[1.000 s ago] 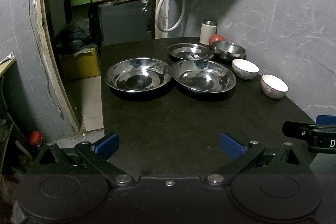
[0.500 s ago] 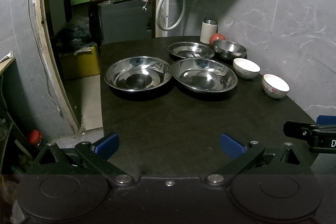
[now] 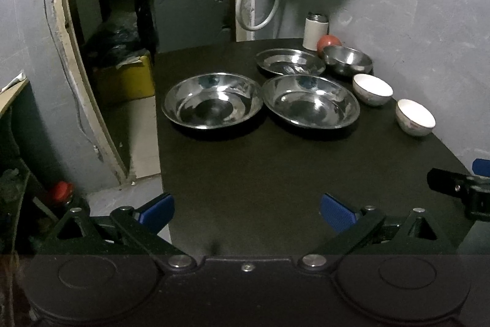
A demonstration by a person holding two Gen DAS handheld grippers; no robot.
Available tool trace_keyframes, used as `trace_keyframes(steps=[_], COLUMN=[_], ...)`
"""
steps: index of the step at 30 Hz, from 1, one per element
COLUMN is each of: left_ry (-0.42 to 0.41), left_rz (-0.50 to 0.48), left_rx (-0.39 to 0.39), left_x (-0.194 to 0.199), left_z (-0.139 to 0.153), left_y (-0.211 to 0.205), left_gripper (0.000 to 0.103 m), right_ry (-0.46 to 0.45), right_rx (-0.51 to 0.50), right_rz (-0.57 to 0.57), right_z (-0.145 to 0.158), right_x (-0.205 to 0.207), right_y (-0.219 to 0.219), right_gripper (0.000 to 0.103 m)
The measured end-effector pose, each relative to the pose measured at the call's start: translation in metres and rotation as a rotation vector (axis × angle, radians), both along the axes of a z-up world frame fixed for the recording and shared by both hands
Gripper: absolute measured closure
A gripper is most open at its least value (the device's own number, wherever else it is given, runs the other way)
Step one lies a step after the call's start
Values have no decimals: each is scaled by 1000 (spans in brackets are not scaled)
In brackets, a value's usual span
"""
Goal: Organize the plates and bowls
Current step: 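Reach both grippers to one large steel plate and grasp its rim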
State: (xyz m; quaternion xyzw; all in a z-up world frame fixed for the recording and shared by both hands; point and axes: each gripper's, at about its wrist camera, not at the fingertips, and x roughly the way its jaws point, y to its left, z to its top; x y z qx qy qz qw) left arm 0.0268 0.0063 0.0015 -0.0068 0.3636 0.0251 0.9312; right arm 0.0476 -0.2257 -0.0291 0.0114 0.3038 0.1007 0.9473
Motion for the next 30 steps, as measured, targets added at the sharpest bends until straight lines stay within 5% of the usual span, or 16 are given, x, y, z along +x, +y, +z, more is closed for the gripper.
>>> trace_keyframes(steps=[9, 13, 23, 30], left_ry=[48, 46, 20, 59], left_rz=[116, 147, -15, -225], left_rx=[-148, -142, -136, -95], left_x=[46, 76, 176, 243], left_z=[25, 30, 17, -4], left_y=[48, 82, 160, 182], left_gripper=[2, 1, 1, 1], right_ry=[-34, -34, -18, 103], right_rx=[18, 30, 2, 174], right_rz=[29, 45, 115, 132], right_z=[14, 19, 22, 14], right_x=[26, 46, 120, 144], right_y=[7, 22, 107, 144], right_gripper=[0, 0, 0, 6])
